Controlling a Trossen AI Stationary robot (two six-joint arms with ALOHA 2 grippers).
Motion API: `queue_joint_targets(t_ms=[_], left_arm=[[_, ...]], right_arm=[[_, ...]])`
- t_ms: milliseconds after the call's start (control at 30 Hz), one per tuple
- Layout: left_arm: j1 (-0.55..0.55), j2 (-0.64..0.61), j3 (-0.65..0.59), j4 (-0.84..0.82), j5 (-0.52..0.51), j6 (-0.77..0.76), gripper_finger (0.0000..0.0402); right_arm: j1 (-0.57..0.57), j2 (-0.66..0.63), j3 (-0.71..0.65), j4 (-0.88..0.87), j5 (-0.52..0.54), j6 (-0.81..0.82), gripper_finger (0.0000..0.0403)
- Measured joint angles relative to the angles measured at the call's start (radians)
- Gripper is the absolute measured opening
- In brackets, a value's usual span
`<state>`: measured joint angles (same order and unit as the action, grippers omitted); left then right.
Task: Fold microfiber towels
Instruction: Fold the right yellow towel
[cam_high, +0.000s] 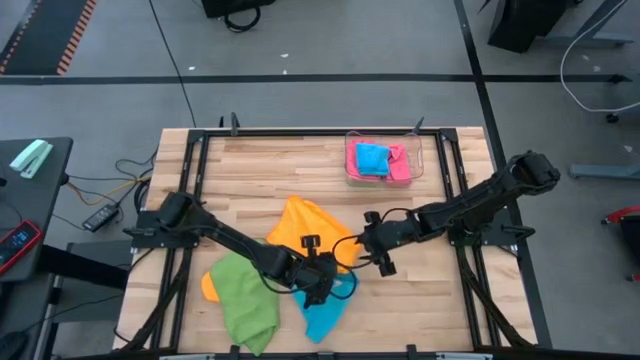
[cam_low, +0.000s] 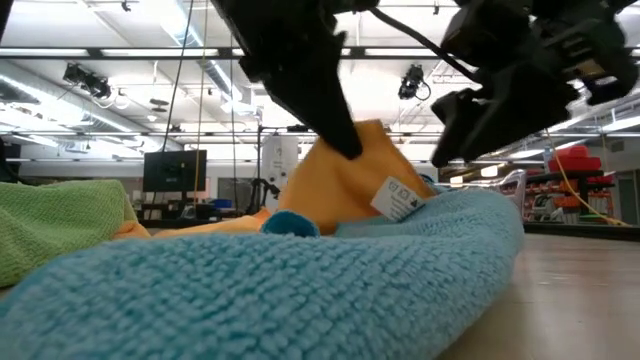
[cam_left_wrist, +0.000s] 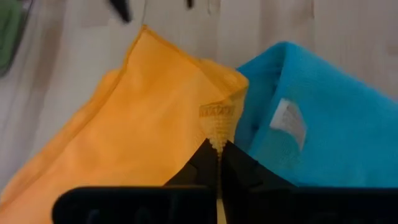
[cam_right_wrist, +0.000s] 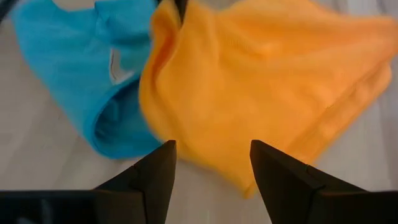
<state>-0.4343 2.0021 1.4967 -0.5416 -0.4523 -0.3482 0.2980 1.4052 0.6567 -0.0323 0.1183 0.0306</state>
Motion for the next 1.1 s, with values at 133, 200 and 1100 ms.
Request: queue_joint_targets(t_ms=[133, 200, 1100], left_arm=[[0.0, -0.013, 0.0, -0.045, 0.041, 0.009, 0.001], [-0.002, -0.014, 0.0, -0.078, 0.051, -0.007, 0.0018], [0.014, -0.014, 0.0, -0.424, 0.042, -0.218, 0.002]], right_arm=[[0.025, 0.0, 0.0, -0.032, 0.056, 0.041, 0.0225], [0.026, 0.0, 0.0, -0.029, 0.058, 0.048, 0.0225], [0.059, 0.265, 0.0, 0.299, 0.144, -0.089, 0.0225]])
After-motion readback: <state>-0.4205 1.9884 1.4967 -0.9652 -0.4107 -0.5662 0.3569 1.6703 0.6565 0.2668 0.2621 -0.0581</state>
